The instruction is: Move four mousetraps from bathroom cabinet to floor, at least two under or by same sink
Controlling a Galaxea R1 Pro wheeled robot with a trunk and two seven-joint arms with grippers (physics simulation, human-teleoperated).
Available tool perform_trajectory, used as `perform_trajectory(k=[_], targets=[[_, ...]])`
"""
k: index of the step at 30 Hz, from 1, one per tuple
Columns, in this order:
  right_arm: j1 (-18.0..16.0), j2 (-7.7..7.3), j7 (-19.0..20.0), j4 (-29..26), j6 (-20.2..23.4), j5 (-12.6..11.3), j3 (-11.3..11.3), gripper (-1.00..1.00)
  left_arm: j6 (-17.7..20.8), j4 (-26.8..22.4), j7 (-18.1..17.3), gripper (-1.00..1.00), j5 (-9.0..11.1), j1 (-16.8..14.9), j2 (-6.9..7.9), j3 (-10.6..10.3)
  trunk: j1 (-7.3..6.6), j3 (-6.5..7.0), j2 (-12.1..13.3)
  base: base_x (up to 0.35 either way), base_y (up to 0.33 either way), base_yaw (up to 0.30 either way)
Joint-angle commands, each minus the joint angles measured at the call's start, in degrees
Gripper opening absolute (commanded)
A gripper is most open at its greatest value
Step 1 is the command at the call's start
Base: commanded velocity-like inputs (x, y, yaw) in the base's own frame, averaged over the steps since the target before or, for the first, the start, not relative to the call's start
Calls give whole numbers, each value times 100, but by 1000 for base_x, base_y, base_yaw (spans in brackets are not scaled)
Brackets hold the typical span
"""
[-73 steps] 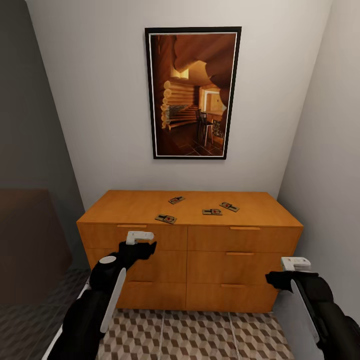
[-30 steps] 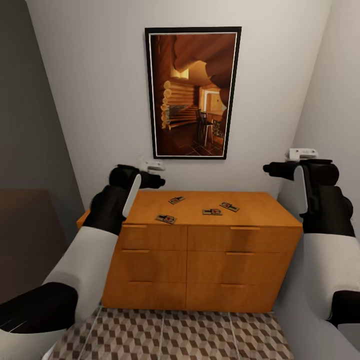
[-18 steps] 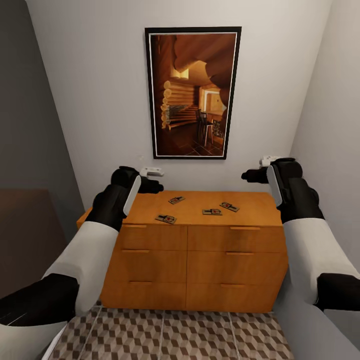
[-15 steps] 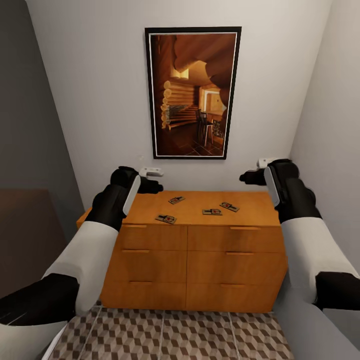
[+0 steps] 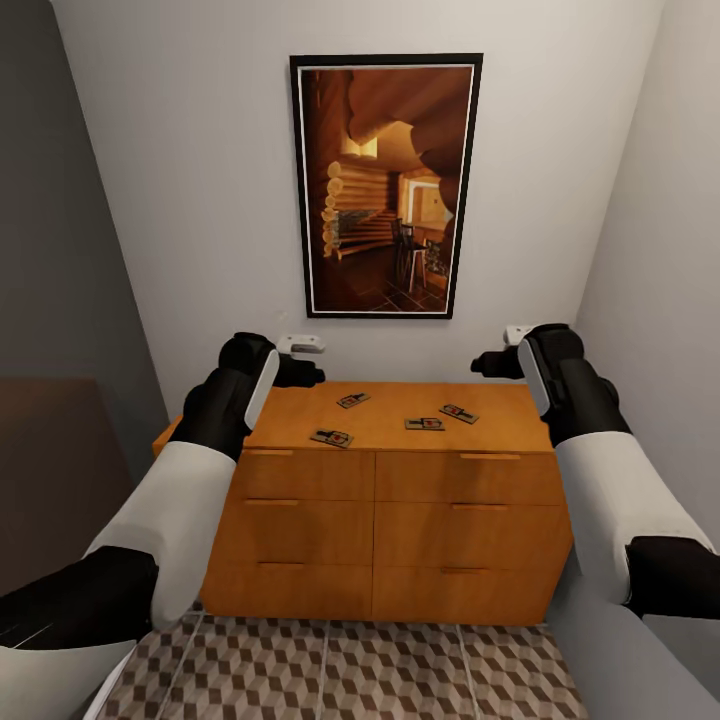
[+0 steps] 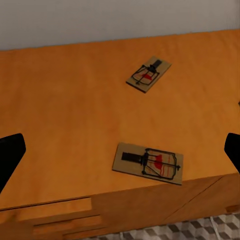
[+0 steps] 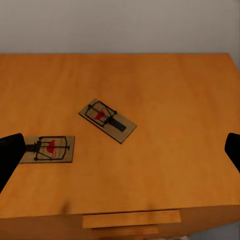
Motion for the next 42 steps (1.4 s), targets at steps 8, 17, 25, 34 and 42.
perform_trajectory(k=[8,17,25,34,42], targets=[[-7,-4,-2,20,23,5,278,100,12,17,-2,100,-10,-5,-1,17,0,-7,-4,123,-93,0],[-8,-21,3,21,23,9,423,100,2,-2,4,100,-17,-5,-3,30,0,-7,-4,221,-166,0],[-8,-45,9,24,23,-17,447,100,0,-30,4,100,-18,-5,-8,32,0,-7,-4,142,-100,0],[-8,-52,42,62,23,-66,450,100,-5,-28,-1,100,-6,-5,-9,32,0,-7,-4,29,-20,0],[-16,-48,178,336,23,-86,445,100,-13,-24,-2,100,-3,-5,-9,32,0,-7,-4,6,-4,0]])
